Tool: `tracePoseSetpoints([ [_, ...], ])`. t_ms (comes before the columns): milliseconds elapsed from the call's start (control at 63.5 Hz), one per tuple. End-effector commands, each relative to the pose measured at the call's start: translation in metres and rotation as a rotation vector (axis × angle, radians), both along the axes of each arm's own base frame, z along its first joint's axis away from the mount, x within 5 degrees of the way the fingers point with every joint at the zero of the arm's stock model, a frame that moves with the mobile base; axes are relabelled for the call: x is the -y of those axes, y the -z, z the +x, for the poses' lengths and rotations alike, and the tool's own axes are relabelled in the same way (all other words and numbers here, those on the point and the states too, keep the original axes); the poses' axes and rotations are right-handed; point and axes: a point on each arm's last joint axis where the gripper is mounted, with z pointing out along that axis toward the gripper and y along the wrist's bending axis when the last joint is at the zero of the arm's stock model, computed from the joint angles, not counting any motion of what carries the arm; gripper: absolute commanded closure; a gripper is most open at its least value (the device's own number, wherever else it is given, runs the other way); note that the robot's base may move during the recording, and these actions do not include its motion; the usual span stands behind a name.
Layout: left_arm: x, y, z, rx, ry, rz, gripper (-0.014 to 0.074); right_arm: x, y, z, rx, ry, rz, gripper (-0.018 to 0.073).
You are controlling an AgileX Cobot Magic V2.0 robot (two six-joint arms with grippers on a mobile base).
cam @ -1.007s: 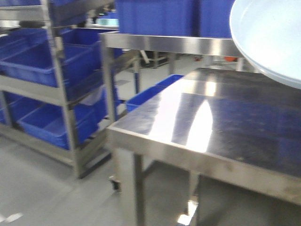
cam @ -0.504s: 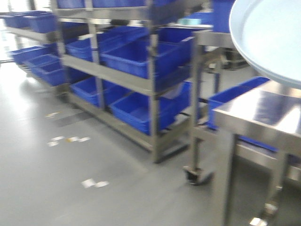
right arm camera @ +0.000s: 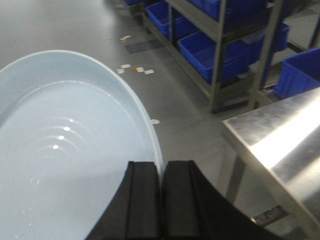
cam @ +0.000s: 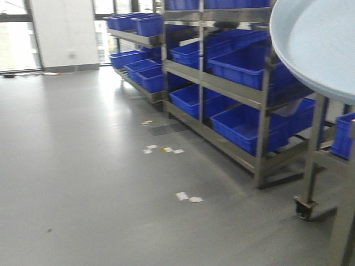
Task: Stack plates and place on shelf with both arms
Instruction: 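Turn the base away from the table while holding the plates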
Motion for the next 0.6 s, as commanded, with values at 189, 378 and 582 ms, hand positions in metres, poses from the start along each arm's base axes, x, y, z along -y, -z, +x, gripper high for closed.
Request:
tracePoseSetpoints([
  [189,0.0013,-0.0147,0.0039,0.096,0.008,-0.017,0.0507,-0.0012,-0.0202,0.0009,0.135,-0.018,-0.001,0.0502],
  [378,0.0013,-0.0147,0.0039,0.096,0.008,-0.017,0.0507,-0.0012,-0.0202,0.0009,0.135,-0.018,-0.001,0.0502],
  [582,0.0013,-0.0147,0.0039,0.096,0.008,-0.017,0.0507,-0.0012,-0.0202,0.0009,0.135,-0.018,-0.001,0.0502],
])
